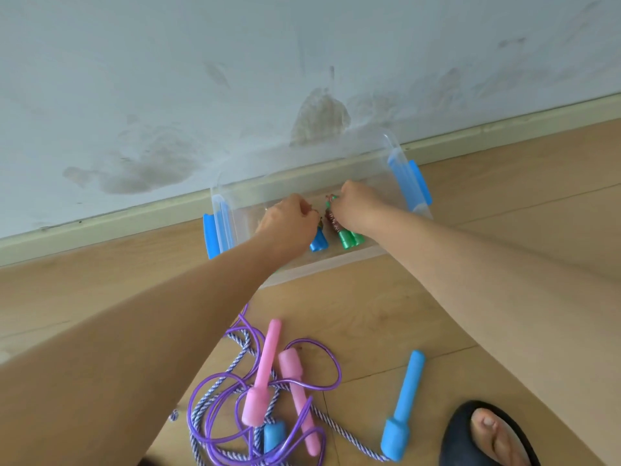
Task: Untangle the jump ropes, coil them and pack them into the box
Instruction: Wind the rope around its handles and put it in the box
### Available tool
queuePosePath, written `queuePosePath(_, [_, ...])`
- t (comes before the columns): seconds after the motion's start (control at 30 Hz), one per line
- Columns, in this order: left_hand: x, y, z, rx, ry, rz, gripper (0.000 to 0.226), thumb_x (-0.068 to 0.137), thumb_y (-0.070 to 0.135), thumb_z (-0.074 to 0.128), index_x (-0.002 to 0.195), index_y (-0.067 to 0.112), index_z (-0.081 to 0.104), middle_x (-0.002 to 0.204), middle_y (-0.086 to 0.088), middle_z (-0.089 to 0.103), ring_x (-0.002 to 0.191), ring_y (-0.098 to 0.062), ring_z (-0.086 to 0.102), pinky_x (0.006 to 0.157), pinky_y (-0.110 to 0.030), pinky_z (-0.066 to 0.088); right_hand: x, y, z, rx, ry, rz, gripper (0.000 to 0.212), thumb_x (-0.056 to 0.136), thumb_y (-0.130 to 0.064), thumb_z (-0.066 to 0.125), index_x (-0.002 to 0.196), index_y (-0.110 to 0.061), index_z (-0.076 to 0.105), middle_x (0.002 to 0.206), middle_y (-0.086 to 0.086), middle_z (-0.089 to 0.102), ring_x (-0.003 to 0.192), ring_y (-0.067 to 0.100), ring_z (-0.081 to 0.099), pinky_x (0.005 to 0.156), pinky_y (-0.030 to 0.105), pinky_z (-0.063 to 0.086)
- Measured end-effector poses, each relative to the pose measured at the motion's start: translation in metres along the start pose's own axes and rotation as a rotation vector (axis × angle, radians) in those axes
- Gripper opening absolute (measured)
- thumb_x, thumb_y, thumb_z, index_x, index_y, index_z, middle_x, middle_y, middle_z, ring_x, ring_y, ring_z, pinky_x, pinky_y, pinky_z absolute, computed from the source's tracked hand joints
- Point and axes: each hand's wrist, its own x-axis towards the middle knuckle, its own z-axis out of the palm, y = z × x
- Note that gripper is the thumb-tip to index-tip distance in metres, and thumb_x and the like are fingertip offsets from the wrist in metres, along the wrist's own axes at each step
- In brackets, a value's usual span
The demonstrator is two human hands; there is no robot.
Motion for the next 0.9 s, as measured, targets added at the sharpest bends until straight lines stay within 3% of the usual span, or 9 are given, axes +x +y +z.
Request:
queuePosePath(0.1, [-0.021, -0.007, -0.003, 0.087, 0.120, 0.158, 0.021, 0.096, 0.027, 0.045, 0.111, 0.018, 0.056, 0.104, -0.005, 0.058, 0.087, -0.025, 0.056, 0.066, -0.034, 0.044, -0.019, -0.004, -0.006, -0.041, 0.117, -0.042, 0.035, 0.099, -0.023, 0.047, 0.131, -0.009, 0.045, 0.126, 0.017, 0.054, 0.111, 0.036, 0.055, 0.073, 0.034, 0.037])
queuePosePath(0.2, [-0.047, -0.012, -0.017, 0.151, 0.229, 0.280, 0.014, 0.097, 0.022, 0.045, 0.106, 0.015, 0.053, 0.099, -0.005, 0.055, 0.085, -0.028, 0.054, 0.073, -0.042, 0.049, -0.050, -0.015, -0.020, -0.117, 0.138, -0.211, 0.036, 0.097, -0.019, 0.048, 0.132, -0.009, 0.045, 0.123, 0.015, 0.053, 0.109, 0.035, 0.055, 0.078, 0.035, 0.043])
queuePosePath(0.27, [-0.067, -0.015, -0.030, 0.169, 0.260, 0.335, 0.010, 0.097, 0.021, 0.045, 0.100, 0.014, 0.050, 0.094, -0.005, 0.055, 0.081, -0.029, 0.053, 0.071, -0.043, 0.049, -0.075, -0.026, -0.034, -0.175, 0.089, -0.332, 0.028, 0.097, -0.020, 0.047, 0.122, -0.010, 0.053, 0.116, 0.011, 0.059, 0.102, 0.031, 0.058, 0.081, 0.037, 0.049])
queuePosePath(0.43, [-0.117, -0.037, -0.051, 0.222, 0.252, 0.361, 0.008, 0.096, 0.021, 0.045, 0.096, 0.014, 0.047, 0.086, -0.004, 0.056, 0.073, -0.031, 0.053, 0.062, -0.039, 0.046, -0.146, -0.064, -0.044, -0.362, -0.244, -0.409, 0.016, 0.090, -0.018, 0.050, 0.094, -0.016, 0.065, 0.091, 0.003, 0.072, 0.081, 0.023, 0.067, 0.061, 0.027, 0.049])
queuePosePath(0.5, [-0.136, -0.055, -0.050, 0.269, 0.181, 0.319, 0.008, 0.096, 0.021, 0.046, 0.096, 0.014, 0.049, 0.086, -0.004, 0.058, 0.075, -0.031, 0.054, 0.065, -0.038, 0.048, -0.167, -0.071, -0.027, -0.409, -0.410, -0.387, 0.019, 0.090, -0.015, 0.050, 0.096, -0.013, 0.068, 0.087, 0.004, 0.076, 0.073, 0.021, 0.070, 0.061, 0.025, 0.053])
queuePosePath(0.57, [-0.153, -0.080, -0.045, 0.341, 0.005, 0.230, 0.012, 0.095, 0.021, 0.045, 0.099, 0.016, 0.054, 0.096, -0.006, 0.062, 0.087, -0.031, 0.059, 0.074, -0.040, 0.051, -0.184, -0.072, -0.003, -0.523, -0.481, -0.414, 0.024, 0.090, -0.009, 0.049, 0.104, -0.011, 0.069, 0.099, 0.006, 0.075, 0.083, 0.024, 0.071, 0.066, 0.027, 0.053])
queuePosePath(0.7, [-0.179, -0.128, -0.030, 0.499, -0.333, 0.070, 0.014, 0.093, 0.027, 0.048, 0.097, 0.020, 0.060, 0.105, -0.002, 0.061, 0.097, -0.026, 0.058, 0.083, -0.035, 0.049, -0.199, -0.051, 0.058, -0.707, -0.372, -0.519, 0.026, 0.089, -0.006, 0.058, 0.113, -0.013, 0.064, 0.115, 0.008, 0.063, 0.107, 0.029, 0.062, 0.080, 0.034, 0.049])
queuePosePath(0.77, [-0.188, -0.143, -0.019, 0.442, -0.366, 0.005, 0.027, 0.096, 0.034, 0.052, 0.112, 0.015, 0.064, 0.113, -0.004, 0.061, 0.103, -0.024, 0.058, 0.085, -0.033, 0.049, -0.199, -0.038, 0.084, -0.720, -0.316, -0.478, 0.031, 0.089, -0.009, 0.061, 0.119, -0.014, 0.059, 0.119, 0.008, 0.062, 0.113, 0.029, 0.060, 0.086, 0.036, 0.048])
queuePosePath(0.9, [-0.188, -0.153, 0.005, 0.283, -0.339, -0.098, 0.038, 0.095, 0.042, 0.053, 0.120, 0.015, 0.061, 0.112, -0.008, 0.063, 0.089, -0.023, 0.056, 0.078, -0.031, 0.048, -0.194, -0.020, 0.114, -0.406, -0.326, -0.134, 0.025, 0.099, -0.017, 0.049, 0.123, -0.010, 0.054, 0.125, 0.011, 0.063, 0.115, 0.031, 0.061, 0.080, 0.032, 0.043])
